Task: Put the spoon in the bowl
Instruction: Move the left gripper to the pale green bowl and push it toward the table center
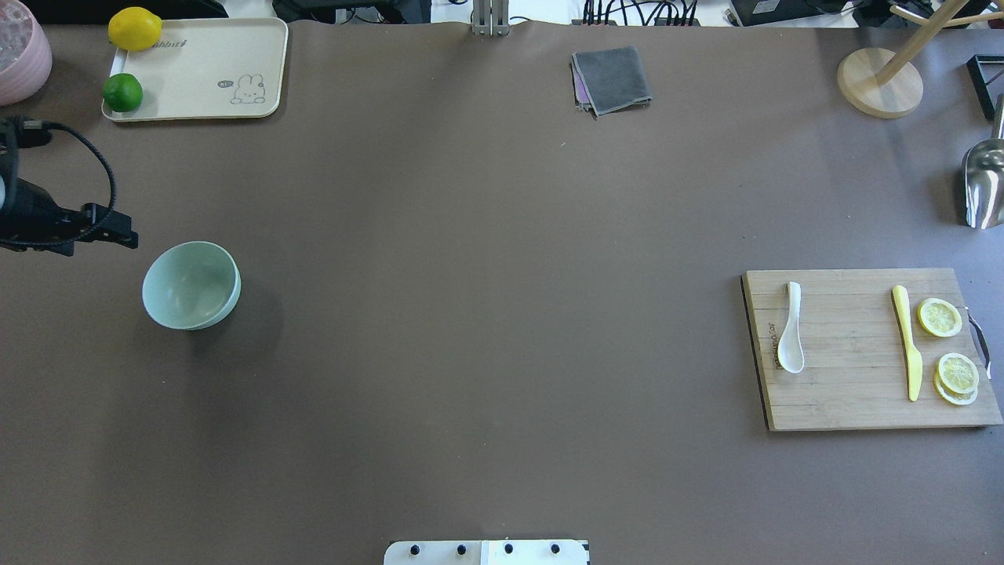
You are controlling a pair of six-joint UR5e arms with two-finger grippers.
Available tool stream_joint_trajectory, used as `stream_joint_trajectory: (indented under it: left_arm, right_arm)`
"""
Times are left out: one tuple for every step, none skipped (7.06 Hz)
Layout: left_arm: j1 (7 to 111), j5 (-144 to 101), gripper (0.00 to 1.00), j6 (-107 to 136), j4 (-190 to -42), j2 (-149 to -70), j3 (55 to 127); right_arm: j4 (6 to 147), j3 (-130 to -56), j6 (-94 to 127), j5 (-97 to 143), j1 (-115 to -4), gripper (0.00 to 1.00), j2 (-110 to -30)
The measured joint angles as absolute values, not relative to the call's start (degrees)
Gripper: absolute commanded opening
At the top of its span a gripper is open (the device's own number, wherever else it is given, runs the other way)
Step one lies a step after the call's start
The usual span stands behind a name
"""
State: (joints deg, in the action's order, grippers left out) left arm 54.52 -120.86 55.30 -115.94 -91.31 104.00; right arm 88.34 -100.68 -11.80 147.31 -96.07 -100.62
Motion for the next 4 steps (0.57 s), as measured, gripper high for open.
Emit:
stream_joint_trajectory:
  left_arm:
    - [51.66, -119.43, 0.88, 55.60, -117.81, -91.82, 101.90]
    - [49.47, -118.90, 0.80, 55.58, -120.63, -91.96, 99.59]
    - [48.18, -118.73, 0.16, 55.48, -123.44, -91.94, 97.63]
    - [47.46, -118.77, 0.00, 55.62, -125.30, -91.89, 96.42]
  right_arm:
    - [88.33, -100.76, -11.82, 147.86, -96.07, 1.00, -100.68]
    - [88.33, -100.78, -11.80, 148.22, -96.07, 1.00, -100.70]
    - [88.33, -100.80, -11.80, 148.42, -96.07, 1.00, -100.72]
    - [88.33, -100.83, -11.83, 148.52, -96.06, 1.00, -100.72]
